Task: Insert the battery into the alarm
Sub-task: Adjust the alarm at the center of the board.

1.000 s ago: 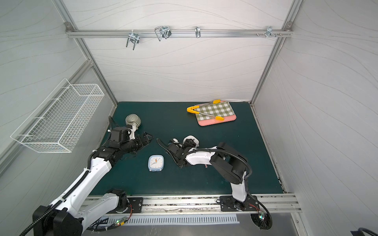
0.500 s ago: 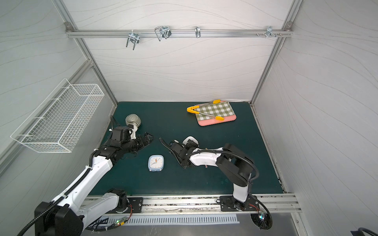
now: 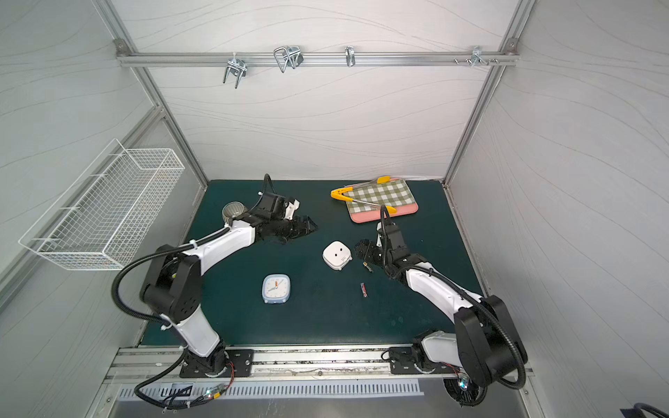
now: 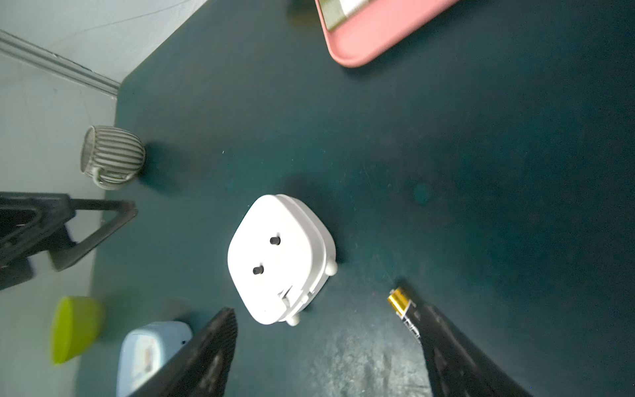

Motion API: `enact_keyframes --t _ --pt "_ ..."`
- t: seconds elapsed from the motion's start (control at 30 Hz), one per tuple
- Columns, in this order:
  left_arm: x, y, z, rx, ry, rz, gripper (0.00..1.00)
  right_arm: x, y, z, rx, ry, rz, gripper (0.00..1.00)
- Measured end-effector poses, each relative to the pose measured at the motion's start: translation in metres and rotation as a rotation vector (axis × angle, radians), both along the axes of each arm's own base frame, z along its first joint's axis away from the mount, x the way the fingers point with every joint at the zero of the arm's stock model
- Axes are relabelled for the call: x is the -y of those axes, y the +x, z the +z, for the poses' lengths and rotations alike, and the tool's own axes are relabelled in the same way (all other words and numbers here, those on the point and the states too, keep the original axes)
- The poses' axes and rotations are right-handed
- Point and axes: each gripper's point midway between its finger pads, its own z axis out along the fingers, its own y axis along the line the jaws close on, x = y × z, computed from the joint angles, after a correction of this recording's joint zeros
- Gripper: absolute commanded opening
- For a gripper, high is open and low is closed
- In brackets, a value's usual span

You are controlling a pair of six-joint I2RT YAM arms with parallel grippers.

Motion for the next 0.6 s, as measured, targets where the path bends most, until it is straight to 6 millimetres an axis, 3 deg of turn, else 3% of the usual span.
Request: enact_keyframes --t 0.17,0.33,0.6 --pt "0.032 0.018 -0.032 -0.08 -0.051 -0.079 0.76 -0.007 0.002 -0.029 -0.178 0.163 -0.033 0.69" --pt "0.049 0.005 -0.066 -0.193 -0.09 -0.128 0.73 -0.022 0.007 -0.048 -0.279 0.26 -0.006 0.62" --pt "0.07 -0.019 -0.071 -0.222 -0.136 -0.189 0.71 -0.043 0.015 -0.058 -0.337 0.343 0.064 0.54"
